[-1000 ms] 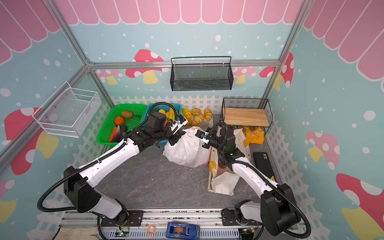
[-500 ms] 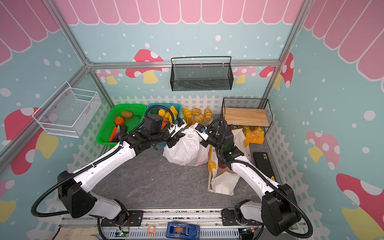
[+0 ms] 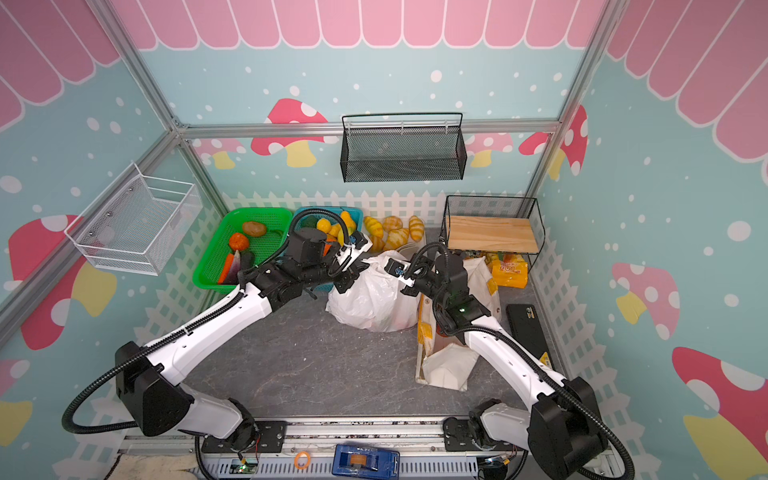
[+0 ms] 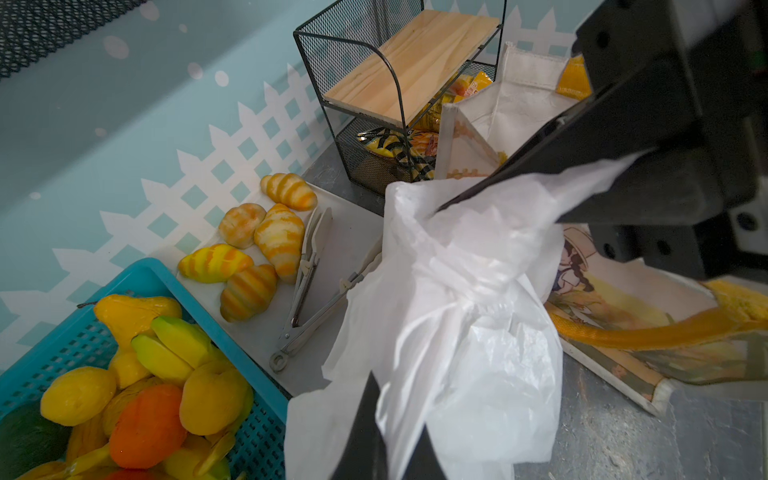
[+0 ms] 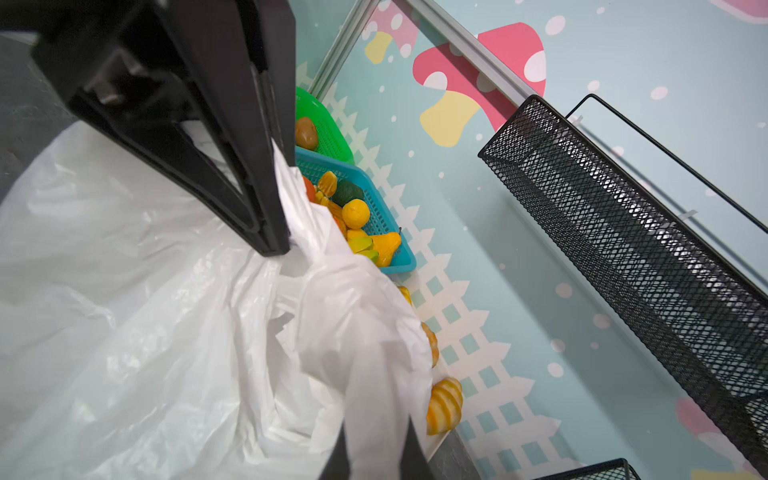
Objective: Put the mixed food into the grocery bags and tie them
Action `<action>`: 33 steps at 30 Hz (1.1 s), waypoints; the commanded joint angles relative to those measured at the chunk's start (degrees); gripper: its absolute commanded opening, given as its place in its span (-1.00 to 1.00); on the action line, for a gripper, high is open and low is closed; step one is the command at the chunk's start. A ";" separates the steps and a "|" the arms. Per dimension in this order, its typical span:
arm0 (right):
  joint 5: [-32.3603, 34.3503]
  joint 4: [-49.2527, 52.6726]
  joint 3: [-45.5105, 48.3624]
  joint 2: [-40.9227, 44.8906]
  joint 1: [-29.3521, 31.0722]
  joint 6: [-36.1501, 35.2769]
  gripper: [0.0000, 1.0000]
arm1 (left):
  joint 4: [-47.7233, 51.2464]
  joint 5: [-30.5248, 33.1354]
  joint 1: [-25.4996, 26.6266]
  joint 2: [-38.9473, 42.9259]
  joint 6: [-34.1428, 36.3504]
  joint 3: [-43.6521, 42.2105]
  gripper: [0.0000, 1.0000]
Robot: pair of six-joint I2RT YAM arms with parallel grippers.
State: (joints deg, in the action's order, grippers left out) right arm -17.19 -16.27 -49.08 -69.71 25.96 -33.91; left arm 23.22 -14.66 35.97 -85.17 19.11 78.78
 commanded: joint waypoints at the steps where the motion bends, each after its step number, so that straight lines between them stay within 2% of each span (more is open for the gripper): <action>1: 9.62 -0.39 0.43 -1.35 0.29 -2.21 -1.00 | -0.06 -3.10 -0.98 0.97 -3.55 0.28 -1.00; 7: 15.65 -7.72 3.65 -1.79 3.24 -0.01 -1.00 | -2.00 -4.76 -0.73 1.32 -7.96 -1.64 -1.00; 11: 14.20 -12.44 5.56 -1.25 3.70 6.05 -1.00 | -2.98 -3.50 -0.46 0.72 -11.16 -2.05 -1.00; 18: 16.22 -16.95 8.12 -1.19 4.71 13.68 -1.00 | -6.52 -2.48 1.43 1.70 -17.22 -4.90 -0.99; 20: 16.40 -17.38 8.69 -1.08 4.66 13.94 -1.00 | -6.58 -2.26 1.84 2.26 -16.52 -5.95 -0.82; 23: 15.48 -18.09 10.30 -0.52 4.65 9.61 -1.00 | -6.17 0.94 1.77 2.38 -14.13 -6.24 -0.42; 26: 15.26 -18.22 11.46 0.66 4.67 5.90 -1.00 | -3.81 2.77 1.24 1.56 -10.69 -4.28 -0.15; 33: 12.85 -19.59 12.24 1.91 4.66 5.48 -1.00 | 4.49 0.04 1.24 -5.38 -3.35 4.50 0.10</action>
State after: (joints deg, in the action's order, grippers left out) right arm -2.98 -33.56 -37.52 -68.90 30.48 -26.96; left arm 23.05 -13.54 37.17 -88.01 10.83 79.83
